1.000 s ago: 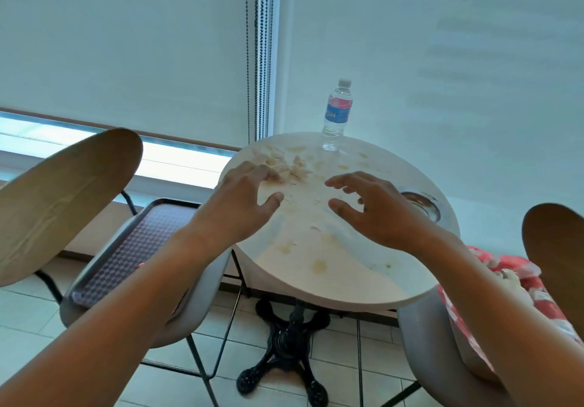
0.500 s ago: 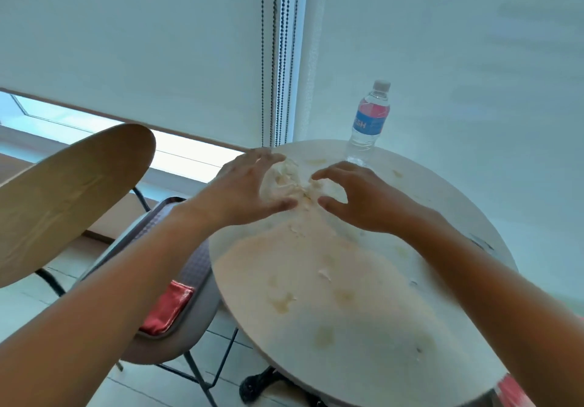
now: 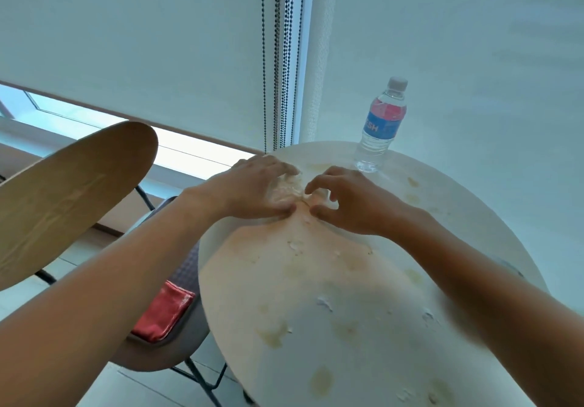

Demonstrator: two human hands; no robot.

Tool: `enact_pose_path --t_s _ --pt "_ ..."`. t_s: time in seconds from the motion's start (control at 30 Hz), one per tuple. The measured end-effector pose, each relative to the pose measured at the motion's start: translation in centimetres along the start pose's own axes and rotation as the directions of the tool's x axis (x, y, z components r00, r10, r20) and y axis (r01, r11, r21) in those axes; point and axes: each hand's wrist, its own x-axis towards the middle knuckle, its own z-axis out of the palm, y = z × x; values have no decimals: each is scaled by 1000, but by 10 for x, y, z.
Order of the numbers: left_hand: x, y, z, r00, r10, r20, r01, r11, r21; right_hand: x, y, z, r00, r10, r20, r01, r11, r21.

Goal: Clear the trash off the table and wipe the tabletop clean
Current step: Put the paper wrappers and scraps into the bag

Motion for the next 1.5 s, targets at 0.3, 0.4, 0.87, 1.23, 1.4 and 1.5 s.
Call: enact_pose_path --t_s 0.3,0.4,0.87,1.23,1.4,1.5 --pt "6 -11 0 997 28 -66 -39 985 -167 3 -9 7 994 76 -76 -72 996 45" --pt "10 -17 1 994 66 -87 -81 980 -180 2 -14 7 988 111 -104 -105 993 60" --pt "21 -24 -11 974 84 -212 -144 947 -286 -8 -33 -2 949 214 -231 -208 977 51" --pt "29 -38 3 987 121 -102 -140 967 -213 -1 -41 4 942 238 -235 -227 971 71" --pt "31 -41 8 968 214 -134 -233 960 -154 2 -40 7 937 261 -231 -251 965 75" --pt "34 -42 11 957 258 -130 -273 955 -114 2 -38 7 938 278 -208 -269 961 68"
